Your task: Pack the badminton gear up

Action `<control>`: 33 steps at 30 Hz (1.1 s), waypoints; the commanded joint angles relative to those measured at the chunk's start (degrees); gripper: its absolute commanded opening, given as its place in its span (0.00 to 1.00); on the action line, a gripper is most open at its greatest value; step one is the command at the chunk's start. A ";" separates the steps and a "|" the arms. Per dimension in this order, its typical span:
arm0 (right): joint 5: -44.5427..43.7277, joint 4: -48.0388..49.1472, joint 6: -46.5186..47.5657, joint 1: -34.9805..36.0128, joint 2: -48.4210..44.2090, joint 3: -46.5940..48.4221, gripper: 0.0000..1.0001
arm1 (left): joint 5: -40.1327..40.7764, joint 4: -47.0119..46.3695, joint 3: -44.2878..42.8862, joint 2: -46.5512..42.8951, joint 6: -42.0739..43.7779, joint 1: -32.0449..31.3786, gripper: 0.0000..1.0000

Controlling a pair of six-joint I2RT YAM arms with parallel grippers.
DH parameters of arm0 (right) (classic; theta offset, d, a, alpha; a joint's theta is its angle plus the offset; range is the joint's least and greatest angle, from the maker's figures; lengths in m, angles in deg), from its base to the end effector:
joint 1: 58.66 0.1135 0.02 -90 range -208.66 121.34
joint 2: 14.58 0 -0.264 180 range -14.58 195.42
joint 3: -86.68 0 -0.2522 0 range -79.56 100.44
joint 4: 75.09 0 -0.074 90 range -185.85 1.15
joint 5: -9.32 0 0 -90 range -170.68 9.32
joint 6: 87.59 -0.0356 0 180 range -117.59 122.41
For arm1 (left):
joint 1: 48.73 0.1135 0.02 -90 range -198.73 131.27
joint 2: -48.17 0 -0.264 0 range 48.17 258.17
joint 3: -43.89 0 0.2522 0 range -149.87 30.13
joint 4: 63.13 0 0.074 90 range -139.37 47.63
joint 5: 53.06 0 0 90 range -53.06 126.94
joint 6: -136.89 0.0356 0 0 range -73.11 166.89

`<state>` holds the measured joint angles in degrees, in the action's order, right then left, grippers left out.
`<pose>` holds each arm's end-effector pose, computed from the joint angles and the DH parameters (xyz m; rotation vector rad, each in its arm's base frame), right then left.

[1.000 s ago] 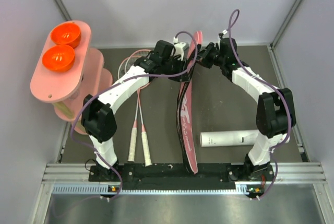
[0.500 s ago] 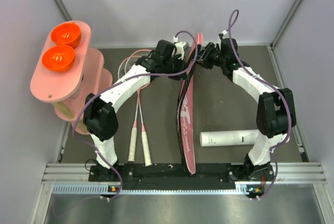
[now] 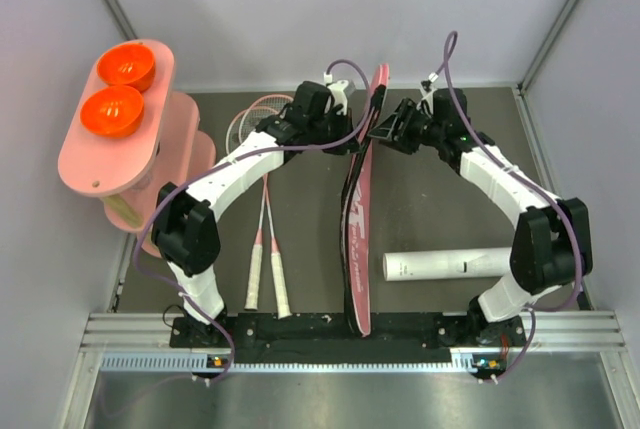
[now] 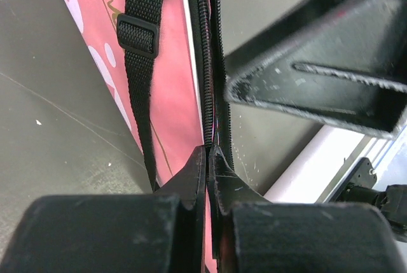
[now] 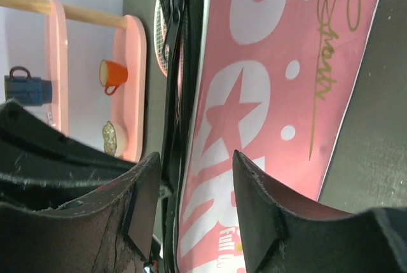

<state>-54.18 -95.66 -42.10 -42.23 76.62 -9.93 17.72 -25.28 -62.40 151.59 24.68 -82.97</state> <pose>0.3490 0.1195 0.2929 0.2326 2.1959 1.1051 0.3417 -0.2468 0.3212 0.4400 2.2521 -0.9040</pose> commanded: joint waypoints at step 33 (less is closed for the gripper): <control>-7.25 -9.18 15.86 1.68 -5.86 -1.87 0.00 | -4.57 -6.25 -0.46 -3.75 -6.34 1.90 0.00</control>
<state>-60.08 -99.92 -32.02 -40.55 71.31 -13.26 16.73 -26.98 -62.29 150.87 19.74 -81.74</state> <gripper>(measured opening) 0.022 0.012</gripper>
